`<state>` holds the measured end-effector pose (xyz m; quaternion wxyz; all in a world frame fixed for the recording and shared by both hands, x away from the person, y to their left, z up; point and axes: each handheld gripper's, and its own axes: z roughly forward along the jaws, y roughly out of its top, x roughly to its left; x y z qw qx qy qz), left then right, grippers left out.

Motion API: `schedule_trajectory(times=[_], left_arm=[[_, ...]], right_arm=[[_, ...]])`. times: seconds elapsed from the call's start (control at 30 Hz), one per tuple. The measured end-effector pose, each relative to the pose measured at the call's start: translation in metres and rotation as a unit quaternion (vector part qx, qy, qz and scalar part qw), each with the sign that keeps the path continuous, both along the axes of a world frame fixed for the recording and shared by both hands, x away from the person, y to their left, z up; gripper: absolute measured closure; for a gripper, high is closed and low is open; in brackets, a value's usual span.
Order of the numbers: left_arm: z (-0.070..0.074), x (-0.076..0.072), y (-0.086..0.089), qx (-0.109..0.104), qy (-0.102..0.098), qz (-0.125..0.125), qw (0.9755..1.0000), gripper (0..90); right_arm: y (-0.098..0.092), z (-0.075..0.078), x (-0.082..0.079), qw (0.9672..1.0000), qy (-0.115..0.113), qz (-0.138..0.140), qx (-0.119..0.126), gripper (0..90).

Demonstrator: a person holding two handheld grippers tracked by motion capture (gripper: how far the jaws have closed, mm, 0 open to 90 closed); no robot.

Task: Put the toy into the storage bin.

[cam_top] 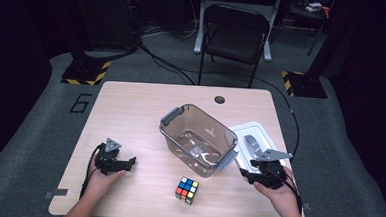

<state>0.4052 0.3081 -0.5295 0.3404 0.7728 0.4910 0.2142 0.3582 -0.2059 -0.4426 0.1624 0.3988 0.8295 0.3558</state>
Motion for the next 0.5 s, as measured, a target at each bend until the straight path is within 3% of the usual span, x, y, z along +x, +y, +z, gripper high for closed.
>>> schedule_trajectory(times=[0.17,0.5], left_arm=[[0.000,0.000,0.000,0.000,0.000,0.000,1.0000,13.9],[0.000,0.000,0.000,0.000,0.000,0.002,1.0000,13.9]], right_arm=[[0.008,-0.006,-0.007,0.9999,0.007,0.015,0.005,45.4],[0.033,-0.013,-0.016,0.9972,0.019,0.071,0.010,39.3]])
